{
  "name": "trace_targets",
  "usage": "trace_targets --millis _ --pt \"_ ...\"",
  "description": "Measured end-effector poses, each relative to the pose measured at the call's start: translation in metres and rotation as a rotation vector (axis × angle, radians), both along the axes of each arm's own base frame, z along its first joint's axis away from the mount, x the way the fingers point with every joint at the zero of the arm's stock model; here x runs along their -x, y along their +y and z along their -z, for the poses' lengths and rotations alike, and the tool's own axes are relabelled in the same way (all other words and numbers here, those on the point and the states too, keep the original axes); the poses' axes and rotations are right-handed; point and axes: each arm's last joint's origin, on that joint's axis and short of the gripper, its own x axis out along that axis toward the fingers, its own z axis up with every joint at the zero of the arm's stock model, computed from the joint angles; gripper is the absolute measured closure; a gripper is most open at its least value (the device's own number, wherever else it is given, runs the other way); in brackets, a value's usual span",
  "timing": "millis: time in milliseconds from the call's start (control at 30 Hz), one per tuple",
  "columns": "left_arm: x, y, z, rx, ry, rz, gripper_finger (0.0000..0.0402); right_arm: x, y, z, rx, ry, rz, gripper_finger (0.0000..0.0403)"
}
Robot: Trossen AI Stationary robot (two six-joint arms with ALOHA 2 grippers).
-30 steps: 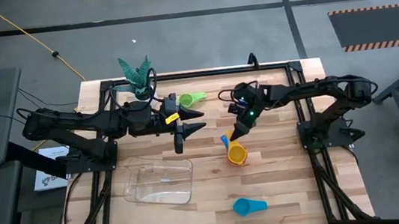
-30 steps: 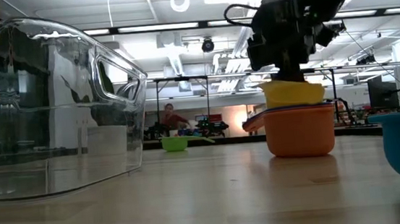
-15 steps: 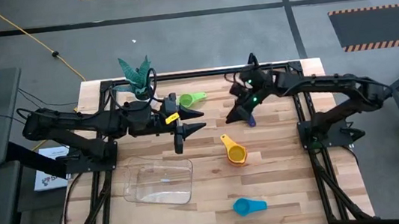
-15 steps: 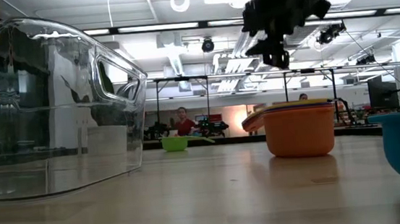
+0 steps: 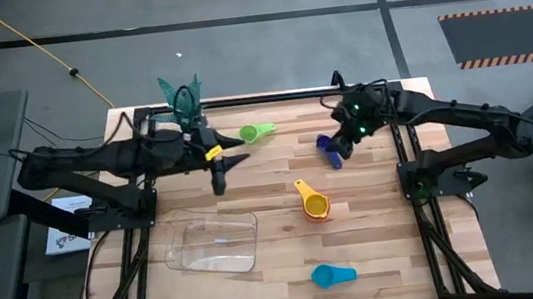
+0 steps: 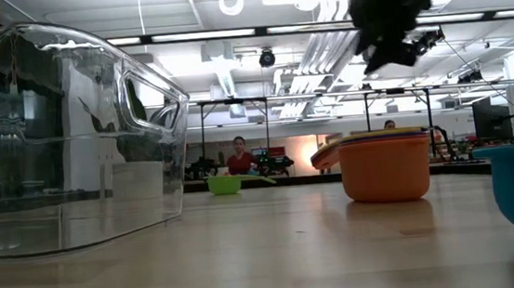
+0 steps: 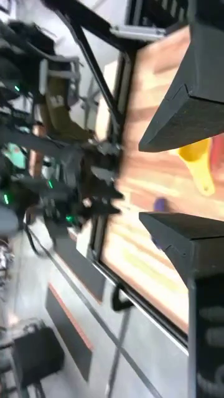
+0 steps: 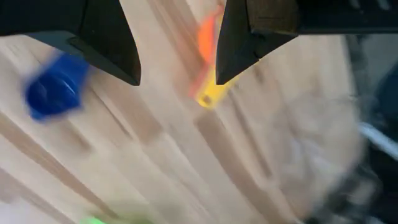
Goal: Nest measuring cups in basket
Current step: Move the green measuring cup to the center of the table
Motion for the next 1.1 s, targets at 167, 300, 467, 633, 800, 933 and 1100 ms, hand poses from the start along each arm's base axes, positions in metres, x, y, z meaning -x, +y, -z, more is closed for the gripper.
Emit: trace_targets --millis 167,300,467,633,800,933,1100 --pt "0.018 0.009 0.004 -0.010 0.028 0.001 0.0245 0.020 0.015 0.014 -0.034 0.037 0.041 0.0202" --pt "0.027 0.015 0.018 0.030 -0.020 -0.014 0.0245 0.033 0.027 0.028 -0.102 0.030 0.083 0.0202" --pt "0.033 0.017 0.040 0.119 -0.149 0.011 0.0245 0.037 0.040 0.041 -0.205 -0.063 0.111 0.0202" --pt "0.038 0.017 0.055 0.189 -0.258 0.021 0.0245 0.030 0.049 0.043 -0.247 -0.194 0.099 0.0202" --pt "0.040 0.017 0.056 0.214 -0.273 0.018 0.0245 0.025 0.051 0.039 -0.215 -0.252 0.122 0.0202" --pt "0.041 0.017 0.056 0.215 -0.274 0.016 0.0245 0.023 0.048 0.037 -0.208 -0.286 0.234 0.0202" --pt "0.041 0.018 0.056 0.209 -0.280 -0.025 0.0245 -0.006 0.036 0.030 -0.196 -0.443 0.454 0.0202"
